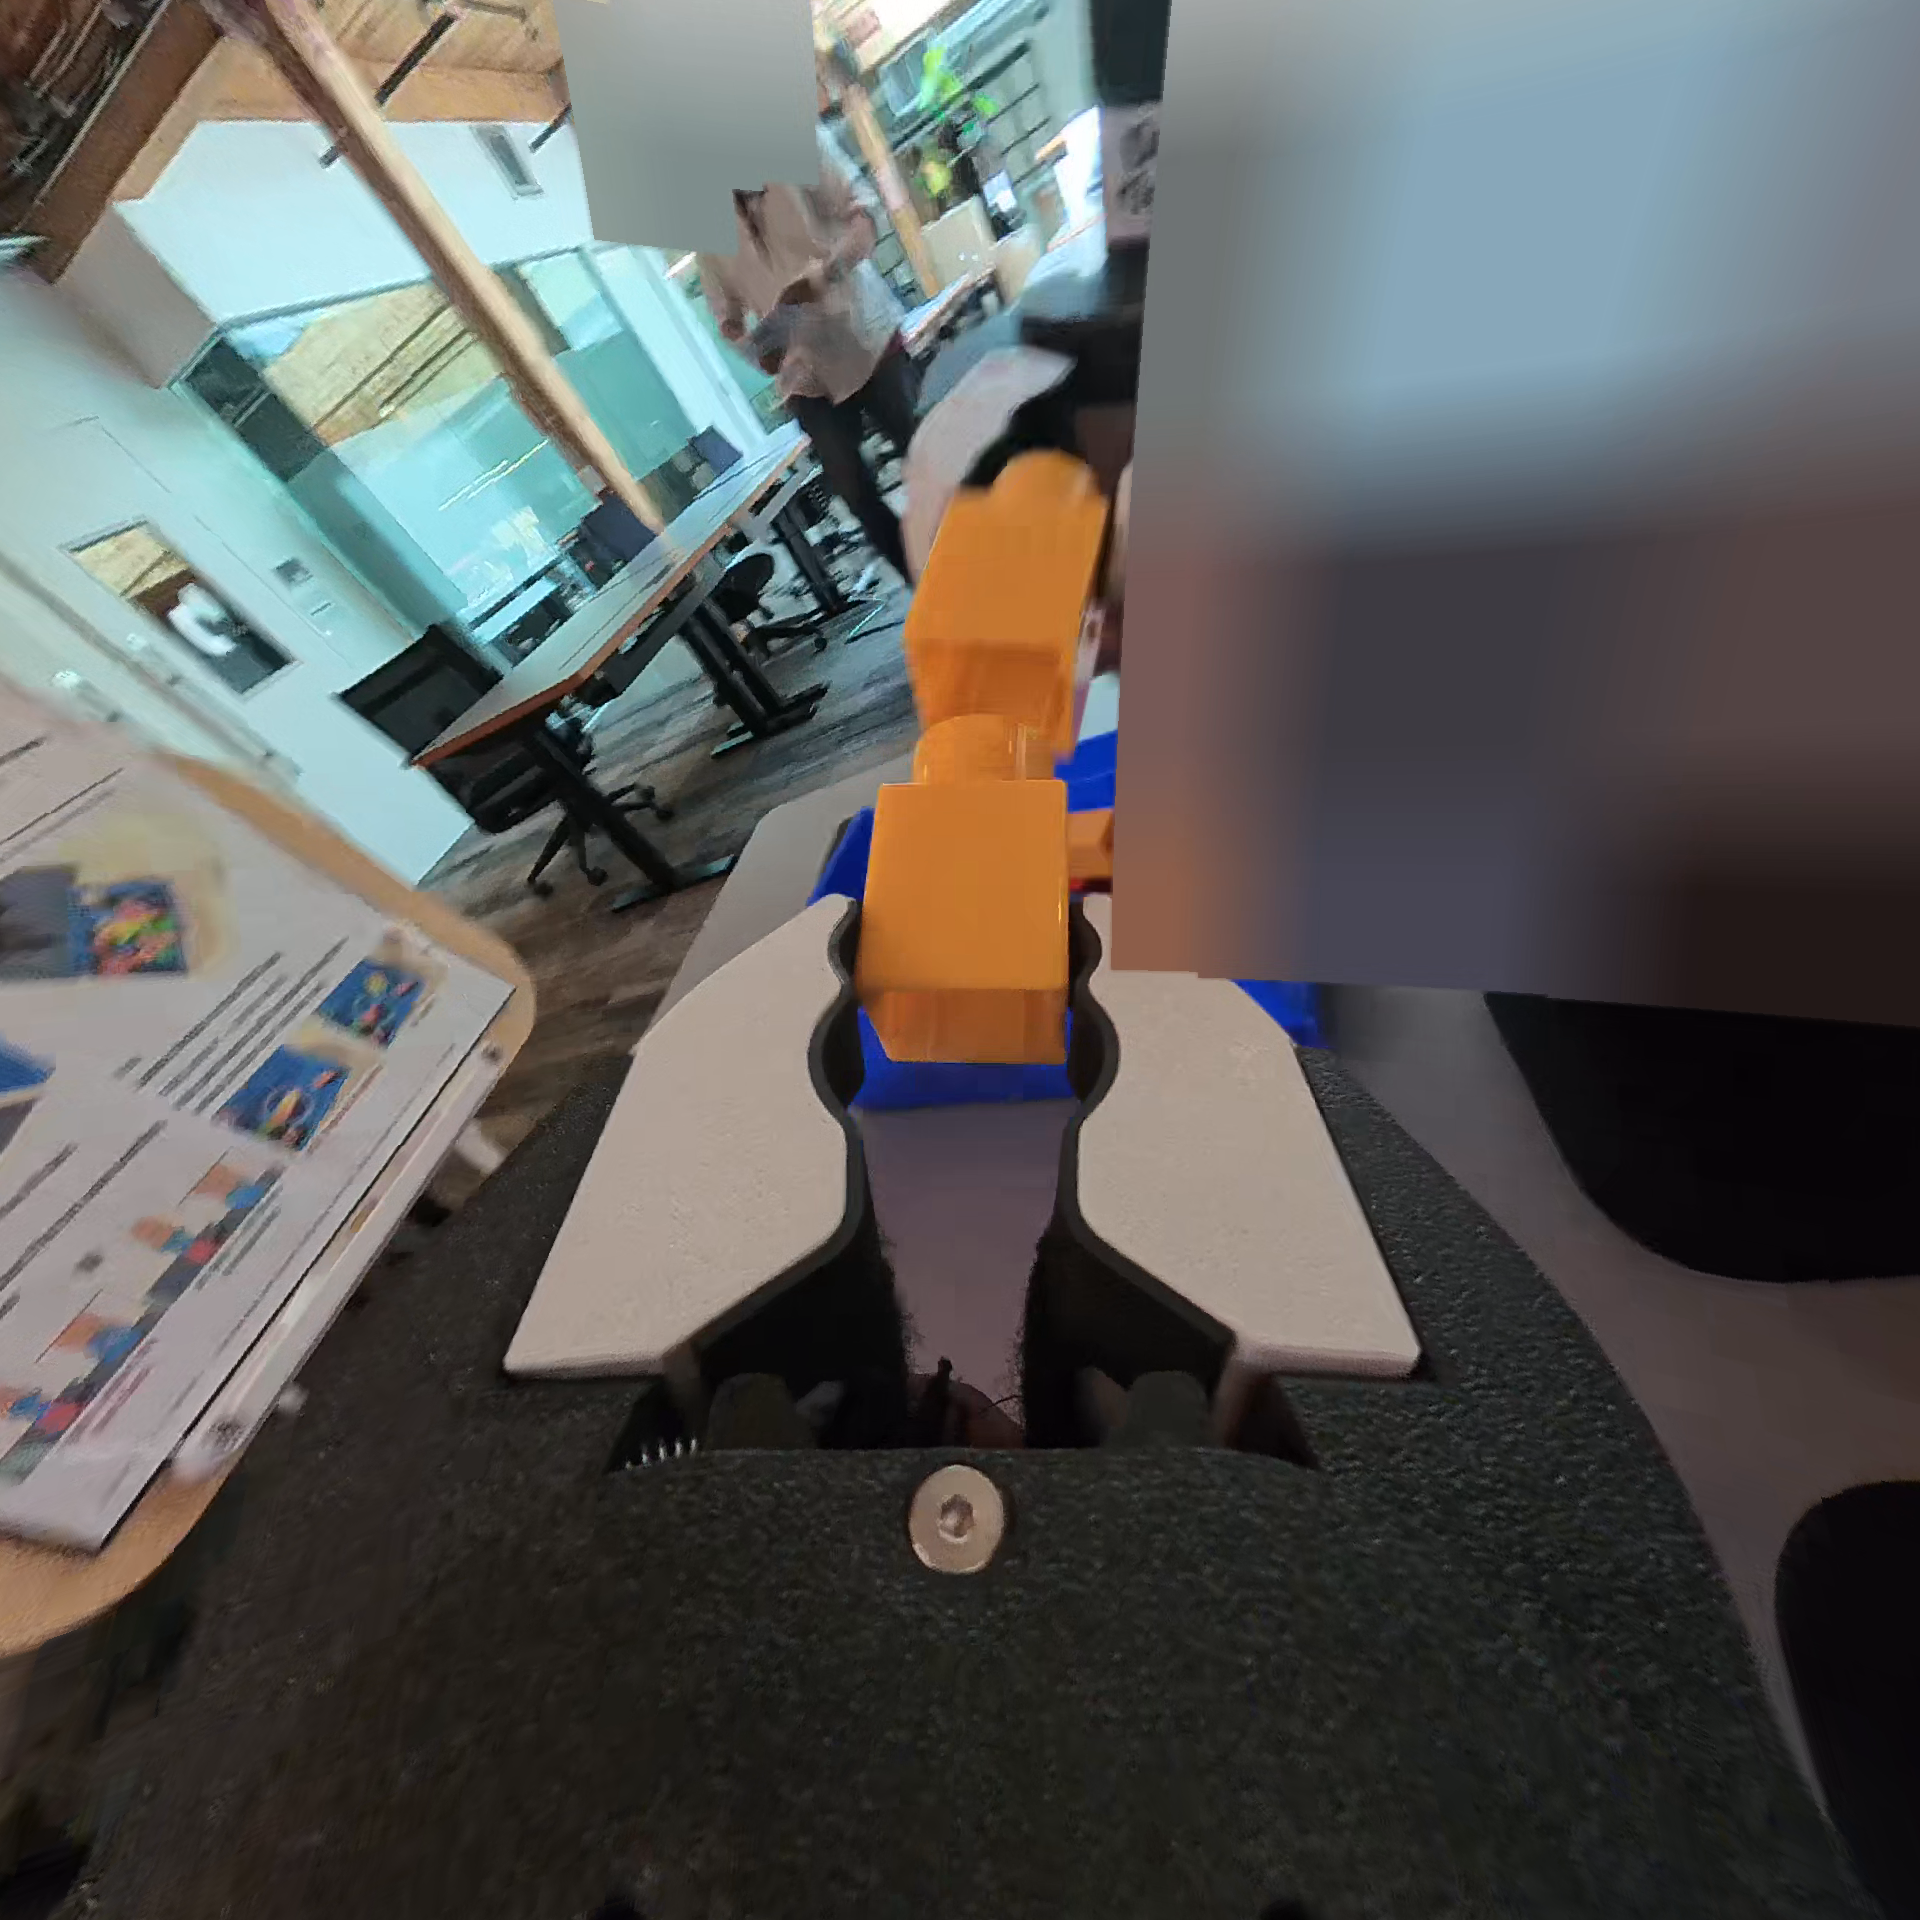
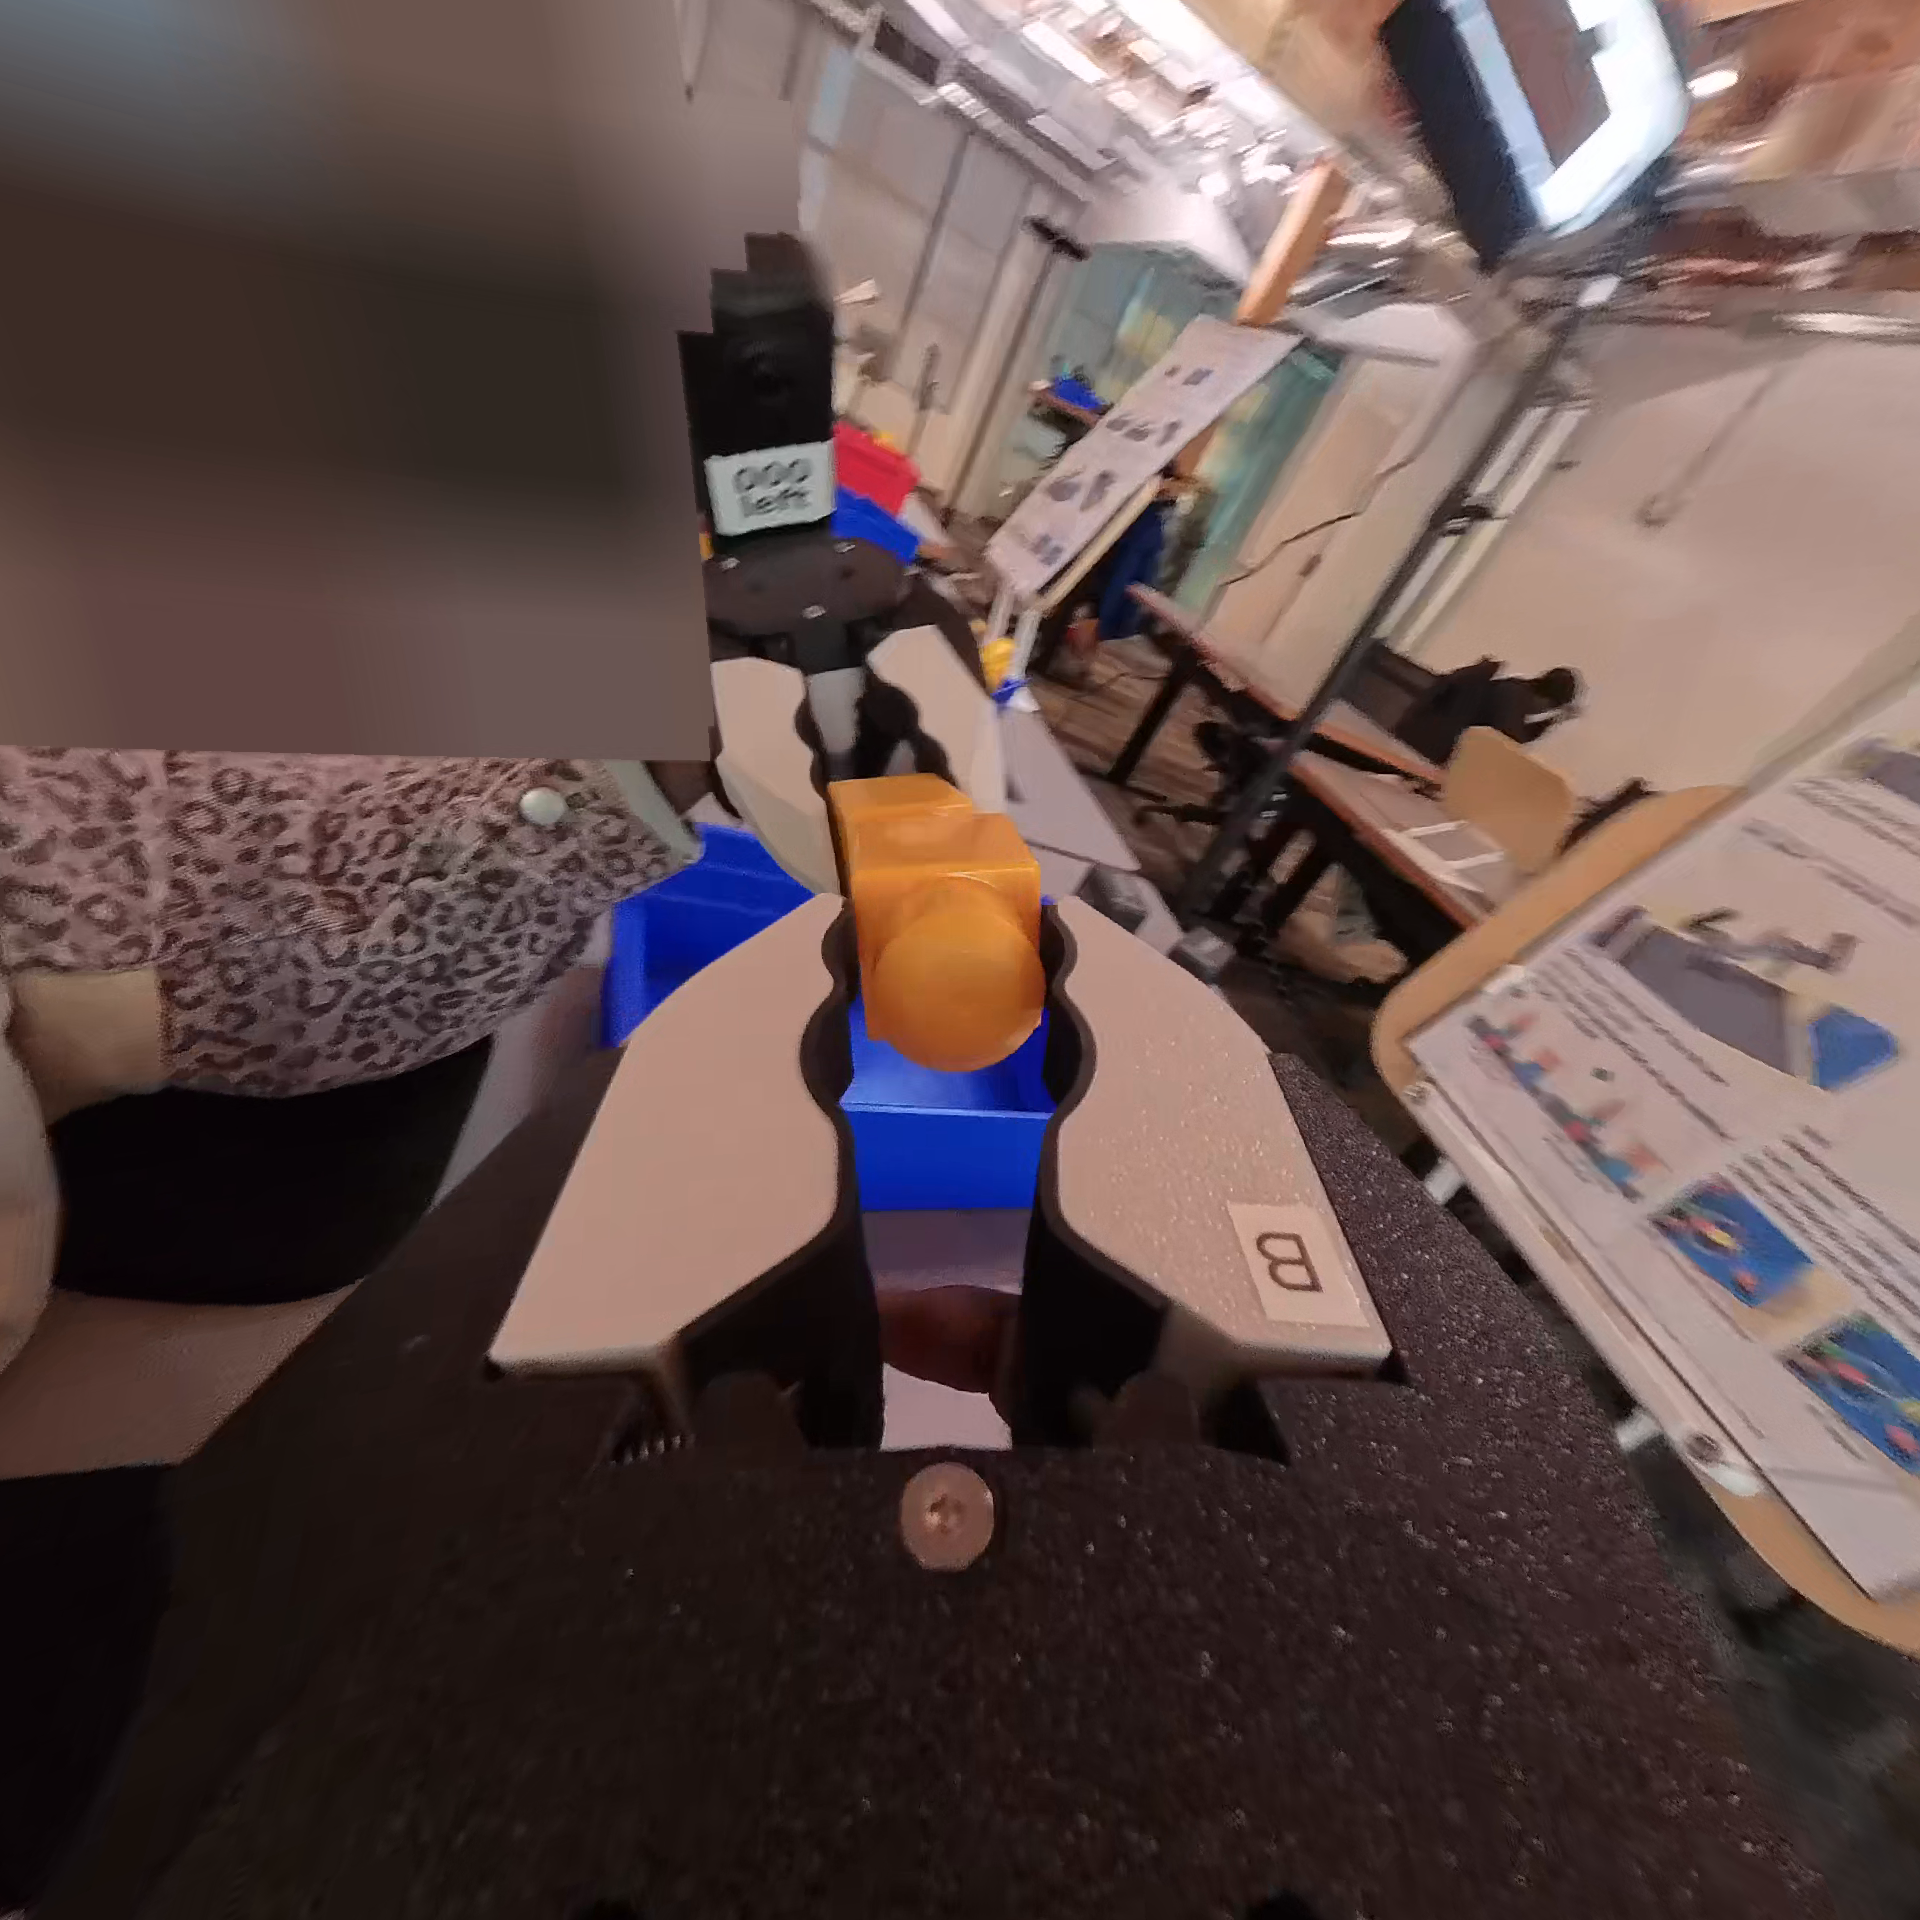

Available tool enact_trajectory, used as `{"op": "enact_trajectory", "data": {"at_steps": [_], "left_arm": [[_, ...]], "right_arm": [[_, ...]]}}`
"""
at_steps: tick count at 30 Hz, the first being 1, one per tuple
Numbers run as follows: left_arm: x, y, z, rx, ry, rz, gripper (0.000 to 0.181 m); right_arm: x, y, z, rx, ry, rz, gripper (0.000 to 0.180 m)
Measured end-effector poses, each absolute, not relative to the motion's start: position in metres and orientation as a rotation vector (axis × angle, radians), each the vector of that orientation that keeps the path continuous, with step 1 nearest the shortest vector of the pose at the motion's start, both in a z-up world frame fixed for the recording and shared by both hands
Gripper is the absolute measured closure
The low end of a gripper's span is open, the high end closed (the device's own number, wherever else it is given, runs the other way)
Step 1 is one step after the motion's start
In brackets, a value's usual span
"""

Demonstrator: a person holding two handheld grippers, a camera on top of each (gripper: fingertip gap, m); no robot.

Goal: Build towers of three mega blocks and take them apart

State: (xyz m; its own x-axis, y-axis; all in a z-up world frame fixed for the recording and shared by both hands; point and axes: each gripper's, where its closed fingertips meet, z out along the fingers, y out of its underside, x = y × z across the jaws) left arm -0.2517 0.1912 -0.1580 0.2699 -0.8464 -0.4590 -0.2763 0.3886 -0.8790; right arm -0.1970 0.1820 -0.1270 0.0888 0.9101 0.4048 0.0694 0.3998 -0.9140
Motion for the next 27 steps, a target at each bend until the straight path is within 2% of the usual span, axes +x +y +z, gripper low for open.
{"op": "enact_trajectory", "data": {"at_steps": [5, 12, 16, 23, 27], "left_arm": [[-0.334, 0.222, -0.15, -1.269, 0.955, -0.485, 0.144], [-0.356, 0.22, -0.142, -1.268, 0.88, -0.415, 0.144], [-0.337, 0.22, -0.144, -1.264, 0.945, -0.415, 0.144], [-0.315, 0.219, -0.149, -1.265, 1.027, -0.412, 0.144], [-0.313, 0.218, -0.15, -1.261, 1.038, -0.415, 0.144]], "right_arm": [[-0.114, 0.229, -0.115, -1.133, -0.997, 0.638, 0.147], [0.001, 0.332, -0.209, -1.836, -0.541, 0.102, 0.147], [-0.011, 0.363, -0.25, -1.962, -0.449, 0.235, 0.147], [-0.03, 0.394, -0.319, -2.162, -0.455, 0.155, 0.147], [-0.037, 0.399, -0.34, -2.22, -0.477, 0.131, 0.146]]}}
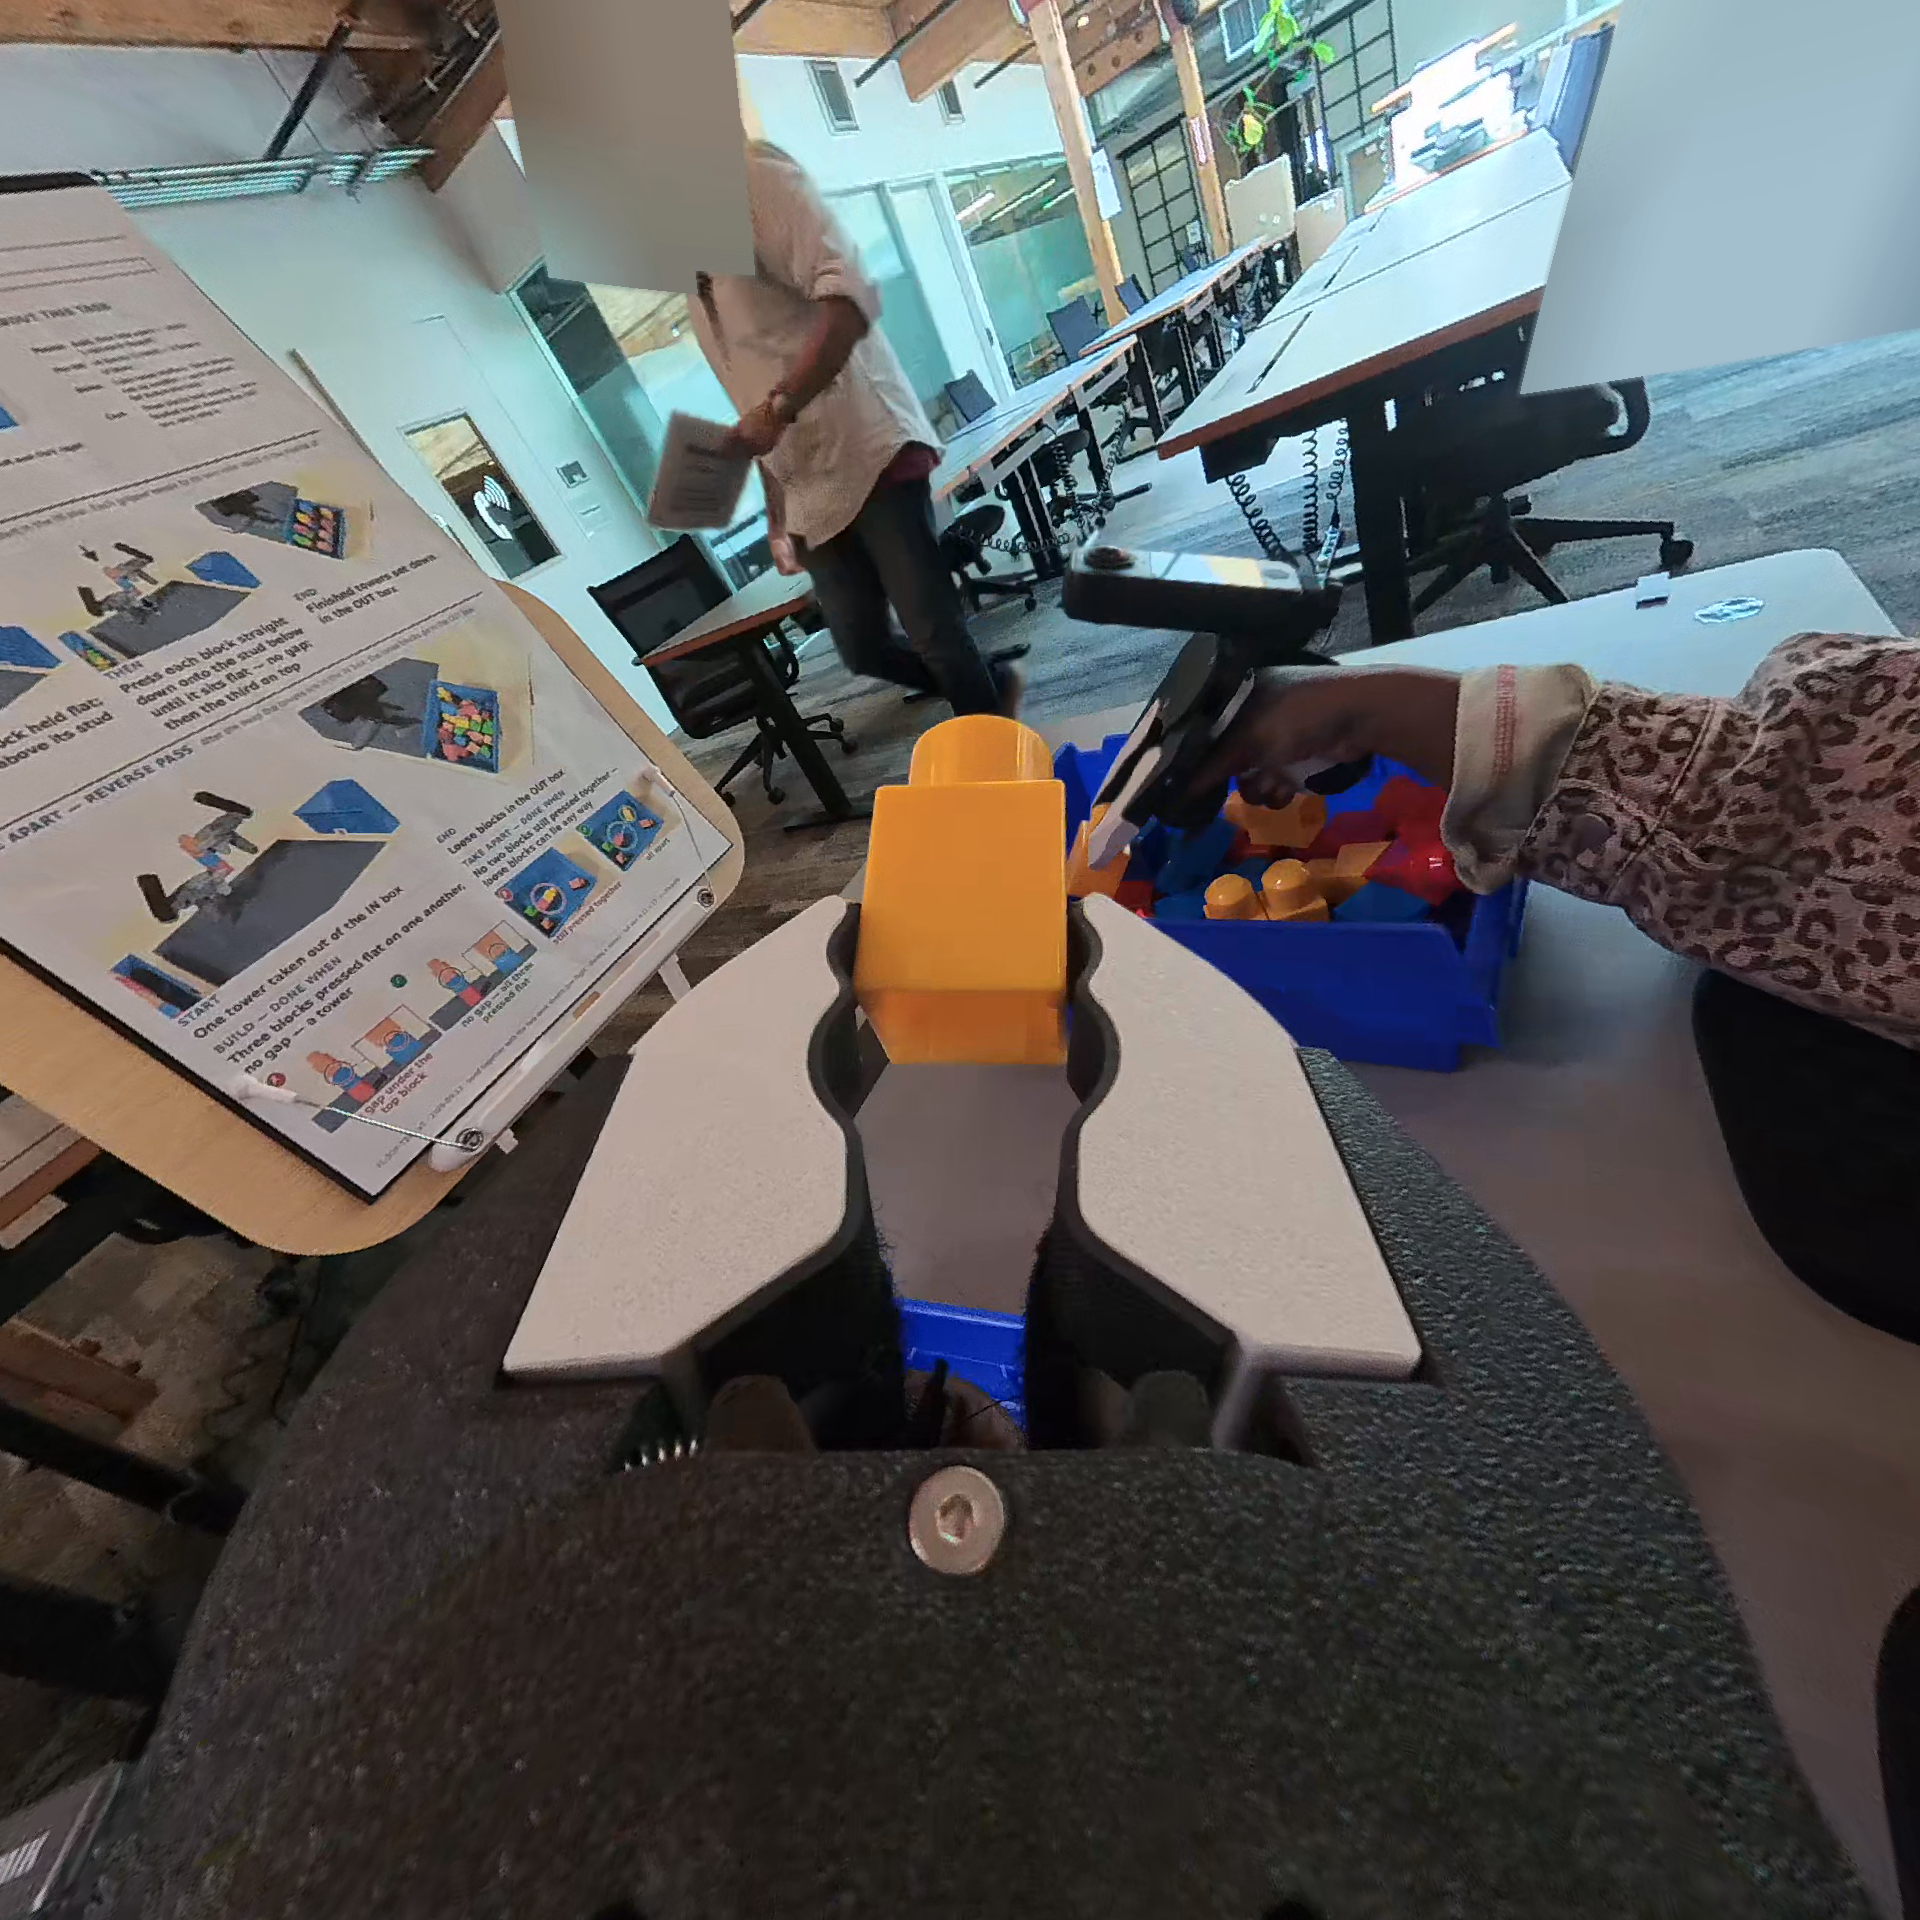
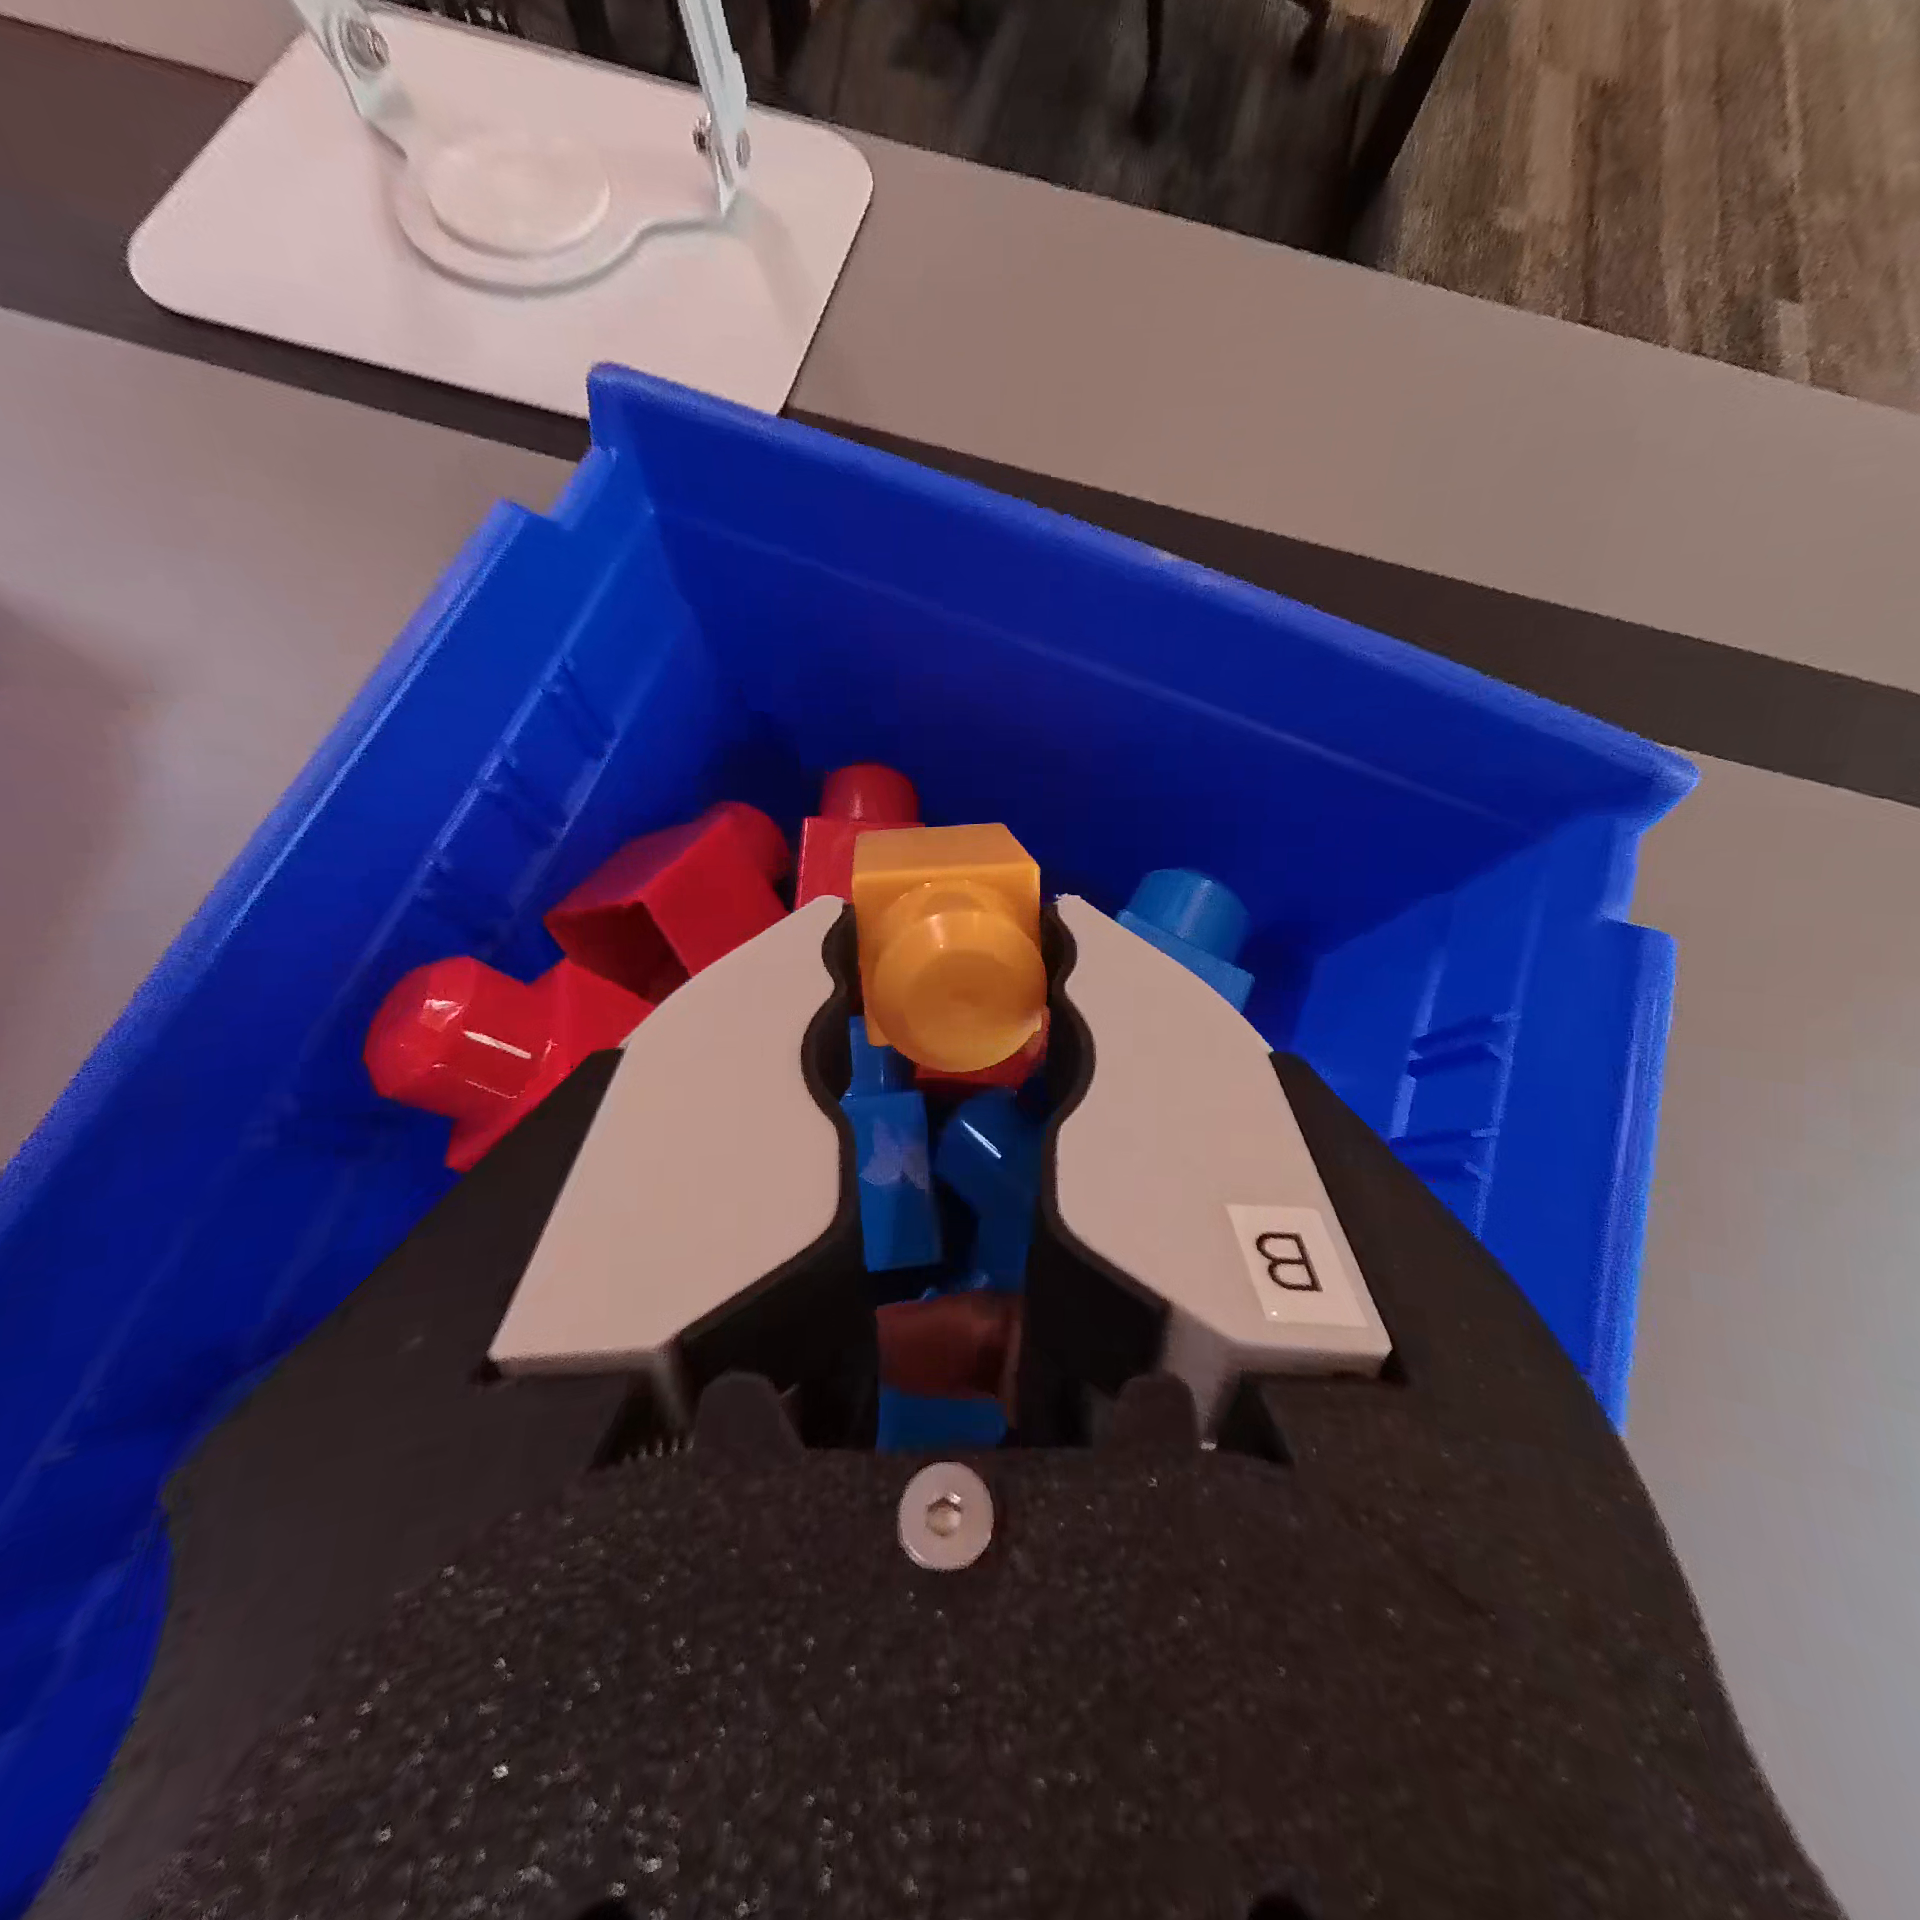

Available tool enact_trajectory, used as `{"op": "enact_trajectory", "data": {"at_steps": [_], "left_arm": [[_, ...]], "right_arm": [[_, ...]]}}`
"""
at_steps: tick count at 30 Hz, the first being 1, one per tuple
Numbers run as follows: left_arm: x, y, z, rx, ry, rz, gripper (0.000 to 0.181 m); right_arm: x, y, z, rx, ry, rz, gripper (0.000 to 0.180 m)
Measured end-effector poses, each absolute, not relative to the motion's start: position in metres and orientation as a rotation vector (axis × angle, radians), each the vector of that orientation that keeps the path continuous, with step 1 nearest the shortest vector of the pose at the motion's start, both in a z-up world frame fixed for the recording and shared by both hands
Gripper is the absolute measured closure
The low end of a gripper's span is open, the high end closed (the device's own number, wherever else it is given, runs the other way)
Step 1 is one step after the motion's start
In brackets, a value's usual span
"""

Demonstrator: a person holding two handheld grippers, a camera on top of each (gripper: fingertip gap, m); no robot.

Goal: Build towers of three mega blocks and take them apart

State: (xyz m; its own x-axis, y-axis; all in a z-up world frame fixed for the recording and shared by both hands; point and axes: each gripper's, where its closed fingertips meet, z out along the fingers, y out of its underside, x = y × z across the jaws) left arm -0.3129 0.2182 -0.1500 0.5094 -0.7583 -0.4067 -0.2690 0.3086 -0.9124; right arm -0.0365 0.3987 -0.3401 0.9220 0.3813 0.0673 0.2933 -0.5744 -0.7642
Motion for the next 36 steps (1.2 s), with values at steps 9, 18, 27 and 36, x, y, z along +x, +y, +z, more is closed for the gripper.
{"op": "enact_trajectory", "data": {"at_steps": [9, 18, 27, 36], "left_arm": [[-0.312, 0.218, -0.146, -1.236, 1.031, -0.398, 0.144], [-0.275, 0.206, -0.142, -1.138, 1.143, -0.379, 0.144], [-0.254, 0.2, -0.149, -1.113, 1.234, -0.36, 0.144], [-0.295, 0.225, -0.13, -1.204, 0.974, -0.288, 0.123]], "right_arm": [[-0.08, 0.375, -0.247, -1.882, -0.569, 0.37, 0.101], [-0.221, 0.217, -0.115, -1.248, -1.02, 1.17, 0.104], [-0.273, 0.194, -0.142, -1.32, -1.221, 1.137, 0.133], [-0.191, 0.256, -0.135, -1.426, -0.958, 0.724, 0.138]]}}
